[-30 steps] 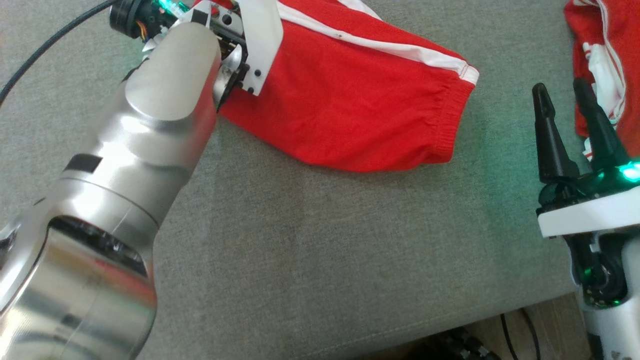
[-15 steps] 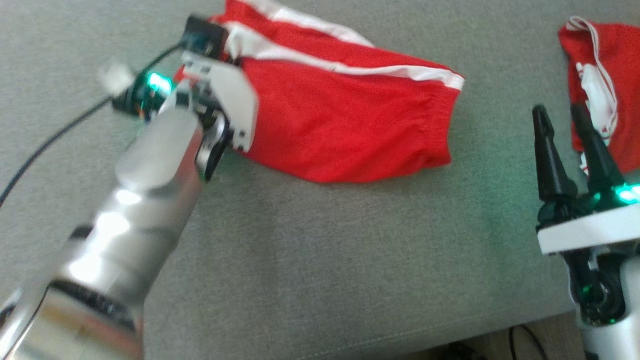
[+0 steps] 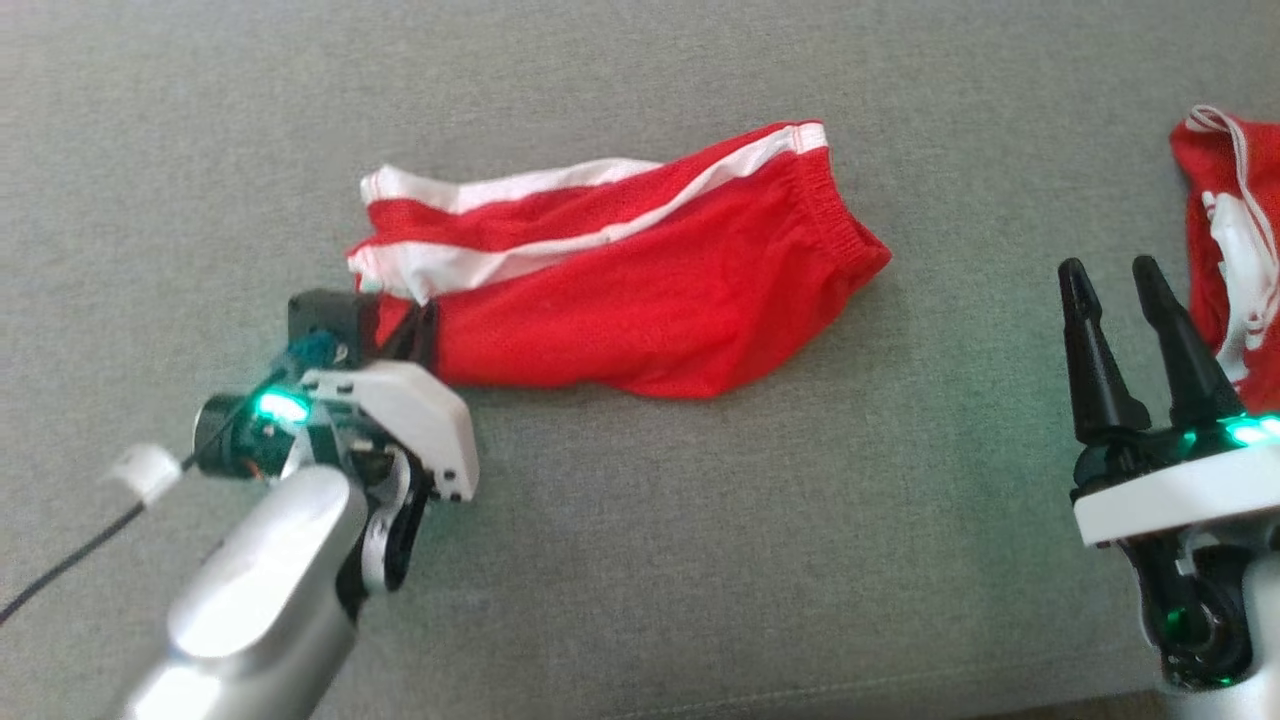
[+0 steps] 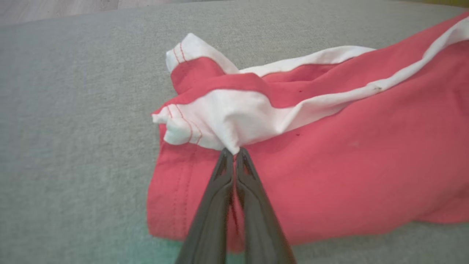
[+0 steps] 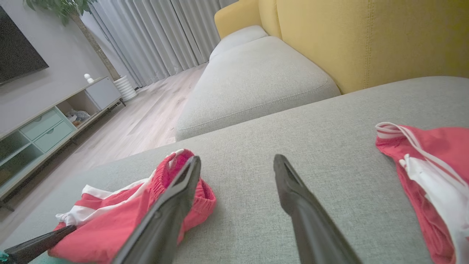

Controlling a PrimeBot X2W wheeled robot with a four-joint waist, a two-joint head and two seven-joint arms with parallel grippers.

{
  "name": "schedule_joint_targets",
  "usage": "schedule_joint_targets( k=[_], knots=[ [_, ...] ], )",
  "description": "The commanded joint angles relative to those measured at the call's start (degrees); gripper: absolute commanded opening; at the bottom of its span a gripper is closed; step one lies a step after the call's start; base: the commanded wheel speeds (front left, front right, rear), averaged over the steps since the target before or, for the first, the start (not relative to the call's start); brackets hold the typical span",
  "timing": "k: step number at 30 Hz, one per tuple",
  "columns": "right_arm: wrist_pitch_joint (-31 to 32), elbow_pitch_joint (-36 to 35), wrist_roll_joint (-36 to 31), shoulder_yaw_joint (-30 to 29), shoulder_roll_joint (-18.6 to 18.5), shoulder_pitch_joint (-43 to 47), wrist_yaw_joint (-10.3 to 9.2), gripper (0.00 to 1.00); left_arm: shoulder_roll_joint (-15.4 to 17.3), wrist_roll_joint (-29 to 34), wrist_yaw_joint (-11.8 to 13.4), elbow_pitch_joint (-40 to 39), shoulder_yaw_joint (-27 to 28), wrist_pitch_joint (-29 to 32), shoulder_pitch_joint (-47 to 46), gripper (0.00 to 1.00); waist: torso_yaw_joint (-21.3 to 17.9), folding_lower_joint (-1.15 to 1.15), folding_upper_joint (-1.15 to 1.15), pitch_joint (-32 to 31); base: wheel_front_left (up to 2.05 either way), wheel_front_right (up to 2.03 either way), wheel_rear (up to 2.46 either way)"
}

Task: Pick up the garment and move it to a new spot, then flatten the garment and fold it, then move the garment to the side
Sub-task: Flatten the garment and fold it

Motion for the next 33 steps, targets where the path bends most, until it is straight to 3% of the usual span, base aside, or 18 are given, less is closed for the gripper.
schedule_joint_targets(
  k=[1, 3, 4, 5, 9, 16, 24, 33],
  knots=[
    [0.21, -2.43, -0.43, 0.84, -0.32, -0.47, -0.04, 1.00, 2.16, -0.10, 0.52, -2.68, 2.64, 0.00, -1.64, 0.00, 0.04, 0.01, 0.00, -0.08, 0.00, 0.00, 0.00],
    [0.61, -2.71, -0.47, 0.87, -0.32, -0.80, -0.04, 1.00, 2.52, -0.20, 1.36, -5.89, 3.15, -0.96, -0.17, 0.00, -0.01, 0.01, 0.00, -0.11, 0.00, 0.00, 0.00],
    [0.73, -2.88, -0.51, 0.85, -0.33, -0.92, -0.04, 1.00, 2.58, -0.09, 1.73, -6.92, 3.38, -1.66, 0.28, 0.38, -0.07, 0.01, 0.00, -0.08, 0.00, 0.00, 0.00],
    [0.76, -3.17, -0.90, 0.82, -0.45, -1.27, -0.04, 1.00, 2.53, 0.46, 2.39, -8.53, 3.97, -3.98, 0.88, 1.00, -0.39, 0.01, 0.00, -0.13, 0.00, 0.00, 0.00],
    [0.69, -3.87, -2.09, 0.69, -0.61, -1.81, -0.04, 1.00, 2.65, 3.41, 4.04, -10.43, 5.30, -11.52, 1.58, 1.00, -0.98, 0.01, 0.00, -0.41, 0.00, 0.00, 0.00],
    [1.36, -5.43, -5.35, 0.16, -1.27, -2.59, -0.04, 1.00, 5.12, 8.80, 9.24, -13.34, 8.59, -23.84, 5.58, 1.00, -0.99, 0.01, 0.00, -1.55, 0.00, 0.00, 0.00],
    [2.98, -6.98, -7.56, -1.13, -1.02, -1.14, -0.04, 1.00, 9.95, 7.97, 15.15, -19.99, 13.90, -26.39, 15.80, 1.00, -0.31, 0.01, 0.00, -2.88, 0.00, 0.00, 0.00],
    [3.98, -7.31, -7.89, -2.06, -0.46, -0.16, -0.04, 1.00, 11.50, 6.93, 15.82, -24.10, 14.28, -25.08, 19.17, 1.00, -0.01, 0.01, 0.00, -3.10, 0.00, 0.00, 0.00]
  ],
)
